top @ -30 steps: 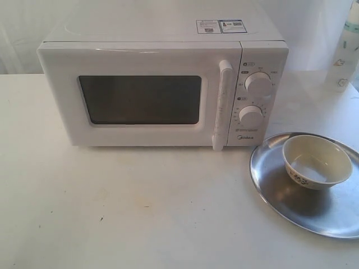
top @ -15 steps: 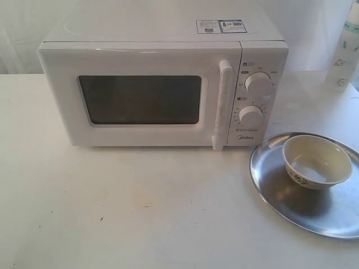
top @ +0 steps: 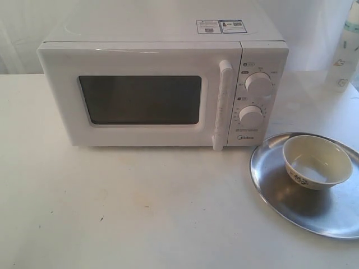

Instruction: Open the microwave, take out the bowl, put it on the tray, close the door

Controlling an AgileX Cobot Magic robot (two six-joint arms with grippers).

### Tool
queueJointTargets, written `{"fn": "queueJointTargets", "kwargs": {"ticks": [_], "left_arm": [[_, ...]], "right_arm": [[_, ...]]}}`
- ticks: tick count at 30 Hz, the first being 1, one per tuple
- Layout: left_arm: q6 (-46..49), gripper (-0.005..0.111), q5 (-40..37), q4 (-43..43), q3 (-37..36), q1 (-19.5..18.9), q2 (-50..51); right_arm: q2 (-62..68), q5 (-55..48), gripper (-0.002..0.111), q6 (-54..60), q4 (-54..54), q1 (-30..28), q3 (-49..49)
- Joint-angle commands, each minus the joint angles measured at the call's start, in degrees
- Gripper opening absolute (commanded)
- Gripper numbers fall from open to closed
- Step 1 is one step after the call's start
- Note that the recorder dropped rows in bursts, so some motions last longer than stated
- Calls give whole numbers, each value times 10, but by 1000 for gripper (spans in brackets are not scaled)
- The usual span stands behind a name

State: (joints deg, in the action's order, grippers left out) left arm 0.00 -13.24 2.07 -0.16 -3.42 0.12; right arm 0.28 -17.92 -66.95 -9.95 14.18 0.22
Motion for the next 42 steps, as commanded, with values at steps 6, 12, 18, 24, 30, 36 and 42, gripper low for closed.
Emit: {"fn": "queueJointTargets", "kwargs": {"ticks": [6, 12, 18, 24, 30, 36, 42], "left_arm": [[0, 0, -1, 5, 2, 2, -1], [0, 0, -1, 5, 2, 2, -1], [0, 0, -1, 5, 2, 2, -1], [0, 0, -1, 5, 2, 2, -1], [0, 0, -1, 5, 2, 2, -1], [0, 0, -1, 5, 2, 2, -1], [0, 0, -1, 5, 2, 2, -1]], "right_arm": [[-3, -2, 0, 64, 33, -6, -2], [-3, 3, 0, 433, 19, -6, -2], [-3, 3, 0, 623, 15, -6, -2], [-3, 3, 0, 702, 25, -10, -2], [-3, -4, 0, 747, 84, -35, -2], [-3, -5, 0, 743, 99, -45, -2], [-3, -5, 0, 708, 99, -45, -2]]}}
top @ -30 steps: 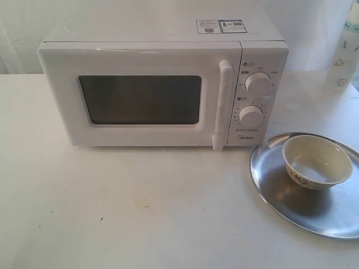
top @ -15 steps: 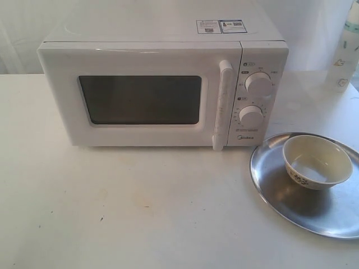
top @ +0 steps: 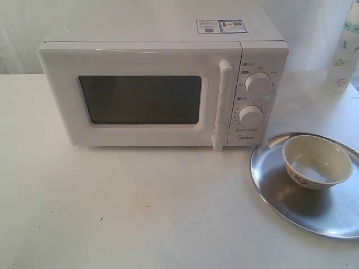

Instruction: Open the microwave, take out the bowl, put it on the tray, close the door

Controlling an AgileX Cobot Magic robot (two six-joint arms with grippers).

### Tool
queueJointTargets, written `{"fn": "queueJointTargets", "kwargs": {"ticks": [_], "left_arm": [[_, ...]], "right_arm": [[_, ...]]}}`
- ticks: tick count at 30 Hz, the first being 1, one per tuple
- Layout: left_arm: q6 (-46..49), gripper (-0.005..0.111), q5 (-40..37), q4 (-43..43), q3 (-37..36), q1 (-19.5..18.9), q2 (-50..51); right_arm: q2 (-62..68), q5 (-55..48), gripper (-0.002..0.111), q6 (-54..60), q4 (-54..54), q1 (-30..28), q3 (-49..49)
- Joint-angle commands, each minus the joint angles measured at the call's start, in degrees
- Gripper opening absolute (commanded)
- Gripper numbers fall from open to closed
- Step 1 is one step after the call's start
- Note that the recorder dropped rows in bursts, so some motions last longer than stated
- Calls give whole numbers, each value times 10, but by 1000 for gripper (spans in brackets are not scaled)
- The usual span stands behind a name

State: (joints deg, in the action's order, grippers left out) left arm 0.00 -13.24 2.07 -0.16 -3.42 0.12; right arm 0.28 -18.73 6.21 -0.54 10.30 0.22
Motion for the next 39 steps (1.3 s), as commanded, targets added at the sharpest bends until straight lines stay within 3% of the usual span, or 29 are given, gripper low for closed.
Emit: {"fn": "queueJointTargets", "kwargs": {"ticks": [1, 16, 22, 39], "left_arm": [[0, 0, -1, 5, 2, 2, -1], [0, 0, -1, 5, 2, 2, -1], [0, 0, -1, 5, 2, 2, -1], [0, 0, -1, 5, 2, 2, -1]], "right_arm": [[-3, 3, 0, -25, 5, -7, -2], [-3, 3, 0, -40, 5, -9, -2], [-3, 3, 0, -128, 5, -27, -2], [-3, 2, 0, -83, 16, -30, -2]]}}
